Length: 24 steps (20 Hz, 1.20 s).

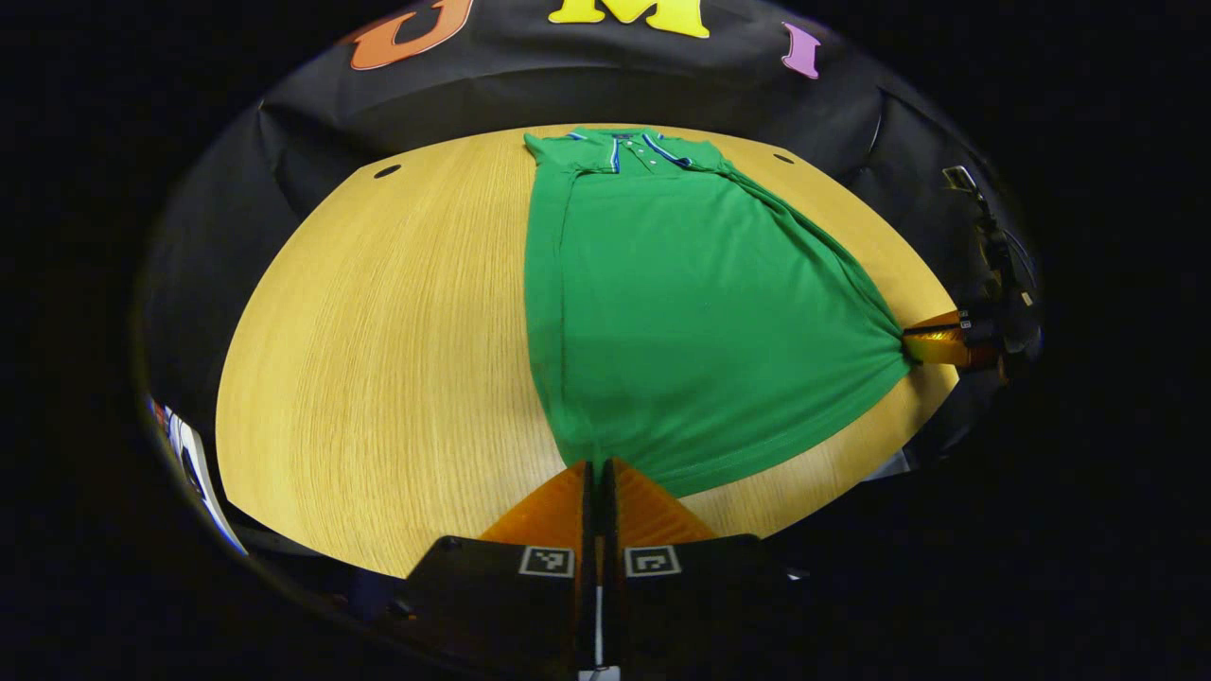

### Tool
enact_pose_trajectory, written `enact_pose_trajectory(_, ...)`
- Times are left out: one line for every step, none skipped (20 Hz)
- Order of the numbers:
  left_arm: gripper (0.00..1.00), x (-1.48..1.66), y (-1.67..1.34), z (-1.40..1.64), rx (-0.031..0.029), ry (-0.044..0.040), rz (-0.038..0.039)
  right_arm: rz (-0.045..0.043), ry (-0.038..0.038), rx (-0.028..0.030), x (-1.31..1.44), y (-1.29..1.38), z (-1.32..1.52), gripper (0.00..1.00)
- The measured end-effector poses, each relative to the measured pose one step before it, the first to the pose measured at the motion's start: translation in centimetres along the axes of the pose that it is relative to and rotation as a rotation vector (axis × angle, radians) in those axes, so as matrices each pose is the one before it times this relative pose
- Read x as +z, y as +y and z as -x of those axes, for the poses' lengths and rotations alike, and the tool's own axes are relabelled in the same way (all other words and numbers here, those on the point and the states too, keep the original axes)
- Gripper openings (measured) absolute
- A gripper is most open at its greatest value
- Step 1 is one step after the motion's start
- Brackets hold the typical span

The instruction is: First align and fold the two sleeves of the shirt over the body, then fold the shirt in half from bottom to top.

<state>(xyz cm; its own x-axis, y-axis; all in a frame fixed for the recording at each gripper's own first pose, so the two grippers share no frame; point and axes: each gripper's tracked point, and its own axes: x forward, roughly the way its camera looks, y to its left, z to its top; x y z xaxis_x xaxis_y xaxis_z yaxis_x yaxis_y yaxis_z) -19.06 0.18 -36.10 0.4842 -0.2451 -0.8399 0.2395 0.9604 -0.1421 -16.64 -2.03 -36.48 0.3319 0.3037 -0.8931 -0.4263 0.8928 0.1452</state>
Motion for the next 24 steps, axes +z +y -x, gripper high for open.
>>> enact_pose_trajectory(0.04,0.213,-0.08,-0.069,-0.00632,-0.00333,0.00857,-0.01383,0.0218,0.01609,-0.103,0.293,0.189,0.04)
enact_pose_trajectory(0.04,-0.05,-0.145,0.071,-0.00938,0.00512,0.00909,-0.0118,0.00178,0.02369,0.343,0.178,0.051,0.02)
enact_pose_trajectory(0.04,0.096,-0.104,0.092,-0.00769,0.00565,0.00097,0.00102,-0.00081,0.00933,0.257,0.135,0.161,0.02)
enact_pose_trajectory(0.04,0.086,-0.021,0.111,-0.00553,0.00462,-0.00637,0.00515,-0.00148,0.00524,0.111,-0.051,0.178,0.01)
enact_pose_trajectory(0.04,0.365,0.057,0.216,-0.00043,-0.00263,-0.00704,-0.00123,-0.00865,0.00628,0.315,0.05,0.292,0.01)
enact_pose_trajectory(0.03,0.536,-0.038,0.202,-0.003,-0.00714,-0.0062,-0.00803,-0.00787,0.01066,0.425,0.114,0.244,0.03)
enact_pose_trajectory(0.03,0.656,-0.008,0.364,-0.00233,-0.01095,-0.00831,-0.01044,-0.00912,0.01238,0.41,0.184,0.229,0.02)
enact_pose_trajectory(0.04,0.618,0.072,0.224,-0.00135,-0.01424,-0.01071,-0.00948,-0.00842,0.00695,0.572,0.016,0.305,0.02)
enact_pose_trajectory(0.03,0.653,0.112,0.247,0.00112,-0.01438,-0.01351,-0.01218,-0.00422,0.00892,0.388,0.025,0.334,0.02)
enact_pose_trajectory(0.03,0.807,0.067,0.111,-0.00332,-0.01685,-0.01196,-0.01647,0.00203,0.00451,0.245,-0.134,0.4,0.02)
enact_pose_trajectory(0.03,0.946,-0.06,0.101,-0.0143,-0.02096,-0.00439,-0.02326,0.00481,0.00831,0.225,-0.141,0.328,0.02)
enact_pose_trajectory(0.04,0.831,-0.226,0.018,-0.01663,-0.02371,0.00034,-0.02323,0.0032,0.00022,0.401,-0.21,0.069,0.02)
enact_pose_trajectory(0.03,0.775,-0.001,-0.172,-0.00706,-0.01541,-0.00192,-0.01968,-0.00453,0.00449,0.635,-0.224,0.157,0.02)
enact_pose_trajectory(0.04,0.467,0.377,-0.239,0.00478,-0.00722,-0.00357,-0.01539,-0.01082,0.00141,0.815,-0.17,0.229,0.02)
enact_pose_trajectory(0.03,0.457,0.361,-0.183,0.00829,-0.00326,-0.00321,-0.01251,-0.01476,0.00464,0.782,-0.053,0.237,0.02)
enact_pose_trajectory(0.08,0.527,0.212,-0.132,0.00573,-0.00723,-0.00056,-0.01188,-0.01703,0.0046,1.012,-0.061,0.217,0.02)
enact_pose_trajectory(0.03,0.656,0.248,-0.152,0.00503,-0.00869,0.00042,-0.01504,-0.01617,0.00471,0.95,-0.054,0.177,0.02)
enact_pose_trajectory(0.03,0.767,0.173,-0.201,0.00598,-0.01053,-0.00074,-0.0168,-0.01492,0.00746,1.072,0.044,0.176,0.02)
enact_pose_trajectory(0.03,0.947,0.224,-0.061,0.00257,-0.01538,0.00339,-0.01258,-0.01397,0.01093,0.814,0.197,0.12,0.02)
enact_pose_trajectory(0.03,1.051,0.006,-0.031,-0.00562,-0.02031,0.01287,-0.00568,-0.01171,0.00966,0.915,0.162,0.123,0.02)
enact_pose_trajectory(0.03,1.018,0.083,0.033,-0.004,-0.01687,0.01371,0.00107,-0.01129,0.00783,0.889,0.086,0.154,0.02)
enact_pose_trajectory(0.03,0.853,0.219,-0.031,0.00042,-0.01277,0.01069,0.00254,-0.01297,0.00067,0.904,-0.082,0.181,0.02)
enact_pose_trajectory(0.03,0.801,0.289,-0.017,0.00359,-0.01051,0.00836,-0.00224,-0.01231,0.00369,0.818,0.005,0.111,0.02)
enact_pose_trajectory(0.03,0.667,0.262,-0.069,0.00405,-0.00817,0.00613,-0.00794,-0.01195,0.00516,0.895,0.039,0.009,0.02)
